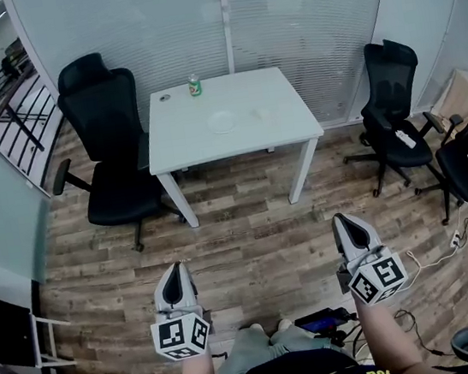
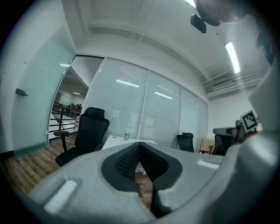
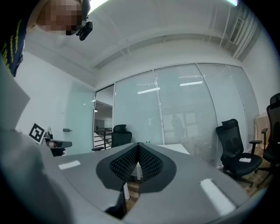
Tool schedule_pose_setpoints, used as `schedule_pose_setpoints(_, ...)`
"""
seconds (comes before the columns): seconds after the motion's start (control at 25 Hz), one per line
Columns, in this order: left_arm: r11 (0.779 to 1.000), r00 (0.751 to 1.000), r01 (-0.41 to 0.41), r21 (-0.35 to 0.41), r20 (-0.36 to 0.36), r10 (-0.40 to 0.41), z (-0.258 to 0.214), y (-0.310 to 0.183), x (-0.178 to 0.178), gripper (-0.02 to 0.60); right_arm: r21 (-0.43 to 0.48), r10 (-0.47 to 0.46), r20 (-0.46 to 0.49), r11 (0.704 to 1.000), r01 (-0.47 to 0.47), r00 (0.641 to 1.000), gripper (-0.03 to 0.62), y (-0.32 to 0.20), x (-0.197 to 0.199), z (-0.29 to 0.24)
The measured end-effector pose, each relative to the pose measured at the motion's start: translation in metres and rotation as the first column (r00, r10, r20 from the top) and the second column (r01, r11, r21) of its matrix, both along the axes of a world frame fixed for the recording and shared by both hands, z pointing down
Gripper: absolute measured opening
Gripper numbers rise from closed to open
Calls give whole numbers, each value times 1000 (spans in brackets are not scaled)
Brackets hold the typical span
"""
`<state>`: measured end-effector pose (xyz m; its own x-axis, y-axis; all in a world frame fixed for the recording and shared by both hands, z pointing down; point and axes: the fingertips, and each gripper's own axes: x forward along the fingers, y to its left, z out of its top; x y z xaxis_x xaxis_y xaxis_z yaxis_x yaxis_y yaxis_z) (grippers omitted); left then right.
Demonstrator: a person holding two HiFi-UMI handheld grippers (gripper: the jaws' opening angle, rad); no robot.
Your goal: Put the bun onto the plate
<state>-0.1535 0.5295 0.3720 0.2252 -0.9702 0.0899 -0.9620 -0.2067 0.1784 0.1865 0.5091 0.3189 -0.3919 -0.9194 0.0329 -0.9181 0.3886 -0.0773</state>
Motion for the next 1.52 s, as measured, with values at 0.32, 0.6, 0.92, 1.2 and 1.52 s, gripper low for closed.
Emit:
schedule_pose_setpoints(0.32, 999, 999, -35, 21, 1, 35, -3, -16, -21, 0, 29, 14, 7, 999, -14, 1000, 6, -3, -27, -6)
schedule_pose_setpoints(0.6, 999, 1000, -31, 25, 0, 31, -3, -29, -37, 0, 33, 0, -2, 999, 0, 1000, 6, -13, -42, -7)
schedule_pose_setpoints(0.92, 1000, 1000, -8, 18, -3, 8, 5, -61, -37, 0, 15, -29, 4, 999, 29, 1000, 6, -57, -45, 3)
schedule_pose_setpoints(1.2, 1000, 1000, 26, 1, -2, -26, 10, -113, -27, 0, 5, -76, -2, 997, 76, 997, 6, -124, -41, 7)
schedule_pose_setpoints(1.52, 997, 997, 79, -15, -3, -79, 12, -173, -10, 0, -13, -125, -1, 992, 125, 992, 6, -201, -24, 10)
